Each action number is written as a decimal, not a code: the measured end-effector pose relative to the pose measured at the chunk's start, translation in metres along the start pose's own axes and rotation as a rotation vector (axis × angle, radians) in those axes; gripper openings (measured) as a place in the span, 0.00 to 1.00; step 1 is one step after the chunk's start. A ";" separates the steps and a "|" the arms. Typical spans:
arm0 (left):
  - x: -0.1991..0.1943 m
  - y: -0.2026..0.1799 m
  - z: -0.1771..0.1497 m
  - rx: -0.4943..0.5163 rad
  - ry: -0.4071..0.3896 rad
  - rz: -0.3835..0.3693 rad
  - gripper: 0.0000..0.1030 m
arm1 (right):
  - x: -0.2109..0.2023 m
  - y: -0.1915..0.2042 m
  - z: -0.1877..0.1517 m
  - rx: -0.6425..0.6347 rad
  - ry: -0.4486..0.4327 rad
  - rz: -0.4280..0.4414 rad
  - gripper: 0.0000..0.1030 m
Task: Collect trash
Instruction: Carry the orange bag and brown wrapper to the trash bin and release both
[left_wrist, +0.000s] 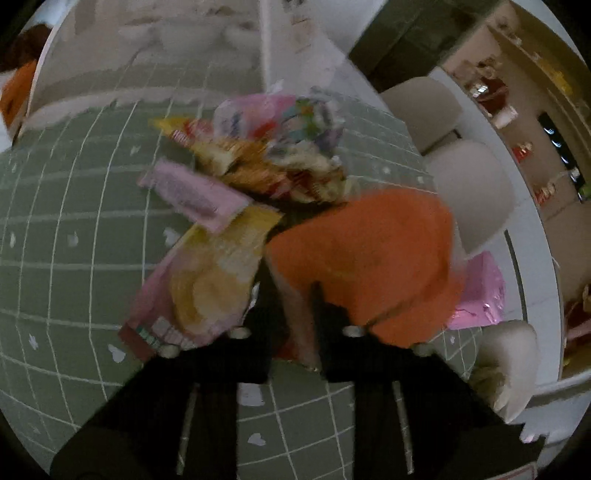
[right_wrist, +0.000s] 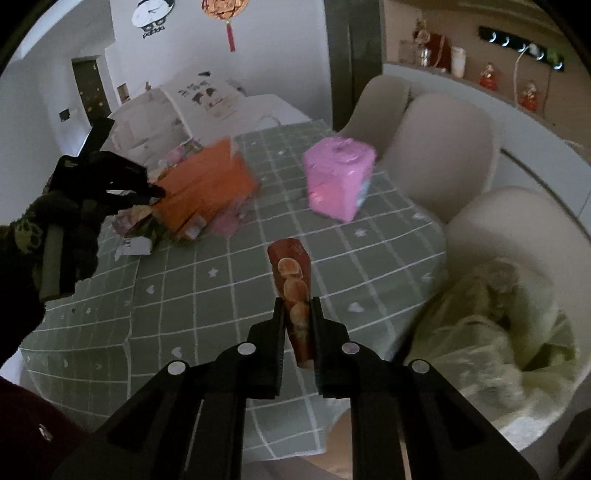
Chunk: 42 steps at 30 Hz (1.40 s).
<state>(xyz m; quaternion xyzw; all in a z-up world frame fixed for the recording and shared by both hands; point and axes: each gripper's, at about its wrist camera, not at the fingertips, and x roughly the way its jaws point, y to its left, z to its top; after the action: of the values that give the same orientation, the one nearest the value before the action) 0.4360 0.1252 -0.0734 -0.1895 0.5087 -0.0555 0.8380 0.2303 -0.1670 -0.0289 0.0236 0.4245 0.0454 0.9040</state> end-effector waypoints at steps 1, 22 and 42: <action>-0.008 -0.005 0.003 0.026 -0.021 -0.017 0.06 | -0.006 -0.003 0.002 0.003 -0.014 -0.009 0.13; -0.106 -0.269 -0.070 0.669 -0.314 -0.234 0.05 | -0.132 -0.168 -0.033 0.246 -0.206 -0.296 0.13; 0.036 -0.408 -0.237 0.922 0.098 -0.211 0.06 | -0.155 -0.287 -0.098 0.389 -0.233 -0.314 0.14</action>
<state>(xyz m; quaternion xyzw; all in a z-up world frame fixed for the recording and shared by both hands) 0.2867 -0.3232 -0.0482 0.1542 0.4480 -0.3692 0.7995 0.0747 -0.4682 0.0040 0.1357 0.3169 -0.1805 0.9212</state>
